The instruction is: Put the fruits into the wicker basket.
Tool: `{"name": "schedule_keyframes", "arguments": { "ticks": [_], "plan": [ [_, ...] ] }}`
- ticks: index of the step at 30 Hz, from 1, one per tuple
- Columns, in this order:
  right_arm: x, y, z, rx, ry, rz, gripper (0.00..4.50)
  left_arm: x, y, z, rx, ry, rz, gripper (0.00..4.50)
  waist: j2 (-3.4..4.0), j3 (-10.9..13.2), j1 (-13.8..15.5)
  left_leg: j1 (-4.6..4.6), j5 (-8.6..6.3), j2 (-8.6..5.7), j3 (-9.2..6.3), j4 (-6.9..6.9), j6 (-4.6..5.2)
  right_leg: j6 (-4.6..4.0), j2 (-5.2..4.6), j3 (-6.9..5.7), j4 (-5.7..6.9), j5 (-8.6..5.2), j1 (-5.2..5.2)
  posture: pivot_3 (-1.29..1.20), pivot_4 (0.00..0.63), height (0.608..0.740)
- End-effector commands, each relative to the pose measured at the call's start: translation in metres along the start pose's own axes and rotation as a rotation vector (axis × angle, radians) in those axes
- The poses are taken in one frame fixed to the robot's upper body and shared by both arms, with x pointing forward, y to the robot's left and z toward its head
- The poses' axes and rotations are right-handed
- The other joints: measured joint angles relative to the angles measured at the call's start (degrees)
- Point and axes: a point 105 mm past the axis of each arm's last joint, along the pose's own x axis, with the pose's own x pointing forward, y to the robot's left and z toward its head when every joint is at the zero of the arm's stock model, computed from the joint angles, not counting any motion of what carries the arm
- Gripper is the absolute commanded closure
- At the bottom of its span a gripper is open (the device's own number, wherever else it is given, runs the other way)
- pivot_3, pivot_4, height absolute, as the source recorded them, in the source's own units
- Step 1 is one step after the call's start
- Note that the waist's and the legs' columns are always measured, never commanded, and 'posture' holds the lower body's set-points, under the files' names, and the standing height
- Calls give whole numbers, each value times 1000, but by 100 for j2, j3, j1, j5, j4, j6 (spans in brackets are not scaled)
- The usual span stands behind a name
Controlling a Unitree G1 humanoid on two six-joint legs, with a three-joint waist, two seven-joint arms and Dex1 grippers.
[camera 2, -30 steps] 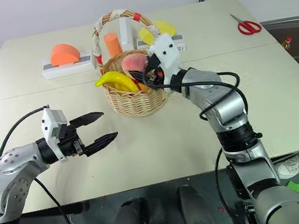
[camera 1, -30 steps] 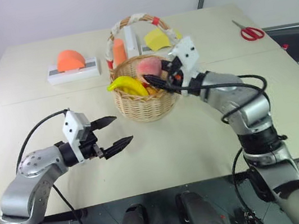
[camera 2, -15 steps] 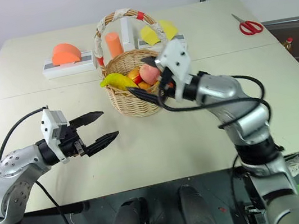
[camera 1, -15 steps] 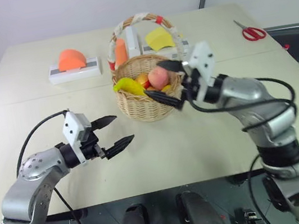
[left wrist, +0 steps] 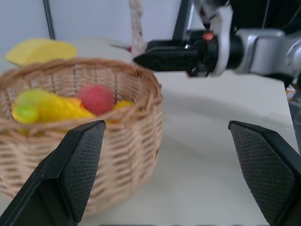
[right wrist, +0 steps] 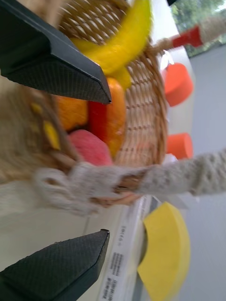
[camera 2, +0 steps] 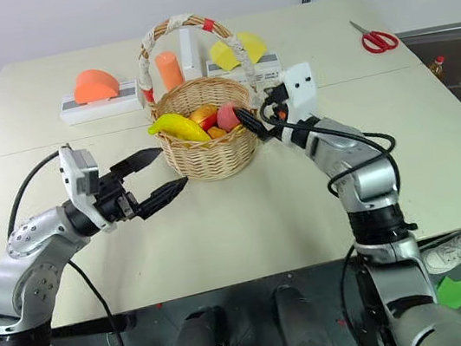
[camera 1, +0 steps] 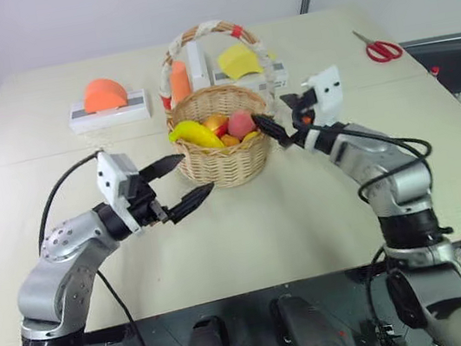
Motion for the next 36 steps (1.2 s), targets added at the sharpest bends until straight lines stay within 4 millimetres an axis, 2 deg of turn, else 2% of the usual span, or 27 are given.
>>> {"name": "schedule_keyframes", "arguments": {
  "ticks": [1,6,8,10,12,13,15,17,19,21,23,27,31,33,36],
  "plan": [
    [3,-7,15,-2,-82,-32,1902,-3,2,13,40,-49,30,0,0,0,2,0,0,0,0,0,0,0,0,0,0,0,0,0,150,740],
    [-2,-6,23,-13,-125,-14,4341,-4,-1,11,35,-47,38,0,0,0,5,-2,0,-1,-4,-1,0,0,-6,0,-1,0,0,0,150,740],
    [-6,-8,25,-33,-135,-16,4340,-3,-2,10,35,-46,39,0,0,0,4,-2,0,-1,-4,-1,0,0,-6,0,-1,0,0,0,150,740],
    [-20,-27,29,-118,-136,-79,4340,-1,-1,11,35,-49,36,0,1,1,17,-2,0,-1,-4,-1,0,0,-5,0,-1,0,0,0,150,740],
    [-38,-55,37,-165,-145,-183,4340,1,-1,11,33,-50,29,0,1,1,36,-4,0,-4,-2,0,0,0,-7,0,-2,0,0,0,150,740],
    [-44,-63,40,-170,-150,-215,4340,1,-1,11,33,-51,27,0,1,1,46,-6,0,-8,-2,0,0,0,-10,0,-2,0,0,0,150,740],
    [-67,-96,46,-207,-155,-350,4340,3,1,10,29,-49,21,0,1,1,64,-8,0,-10,0,2,0,1,-13,0,-4,0,0,0,150,740],
    [-91,-125,48,-247,-137,-483,4340,6,3,7,25,-43,19,0,1,1,77,-10,0,-14,0,2,0,1,-14,0,-6,0,0,0,150,740],
    [-108,-146,45,-257,-116,-583,4340,10,7,5,24,-35,24,0,1,1,73,-9,0,-16,2,1,1,1,-13,0,-7,0,0,0,150,740],
    [-118,-160,40,-235,-111,-657,4340,14,11,2,23,-29,33,0,1,1,16,-7,0,-20,5,1,1,1,-8,2,-7,0,0,0,150,740],
    [-119,-164,37,-211,-116,-668,4340,16,14,1,25,-32,38,0,3,2,-33,1,0,-16,13,0,1,1,2,12,-5,0,0,0,150,740],
    [-121,-165,36,-183,-133,-675,2357,17,17,1,25,-42,53,0,6,1,-93,9,-1,2,14,-2,2,-3,28,23,1,1,0,0,150,740],
    [-135,-168,44,-226,-145,-719,382,10,24,-1,29,-28,98,0,6,1,-68,7,-1,5,13,-2,2,-4,28,22,2,1,0,0,150,740],
    [-148,-171,50,-244,-169,-714,382,0,31,-6,34,4,146,0,6,1,-31,6,-1,4,14,-2,2,-4,23,22,2,2,0,0,150,740],
    [-154,-158,48,-263,-157,-576,382,-18,45,-17,27,64,241,0,6,1,7,5,-3,5,14,-2,5,-4,21,23,-1,1,0,0,150,740]
  ]
}}
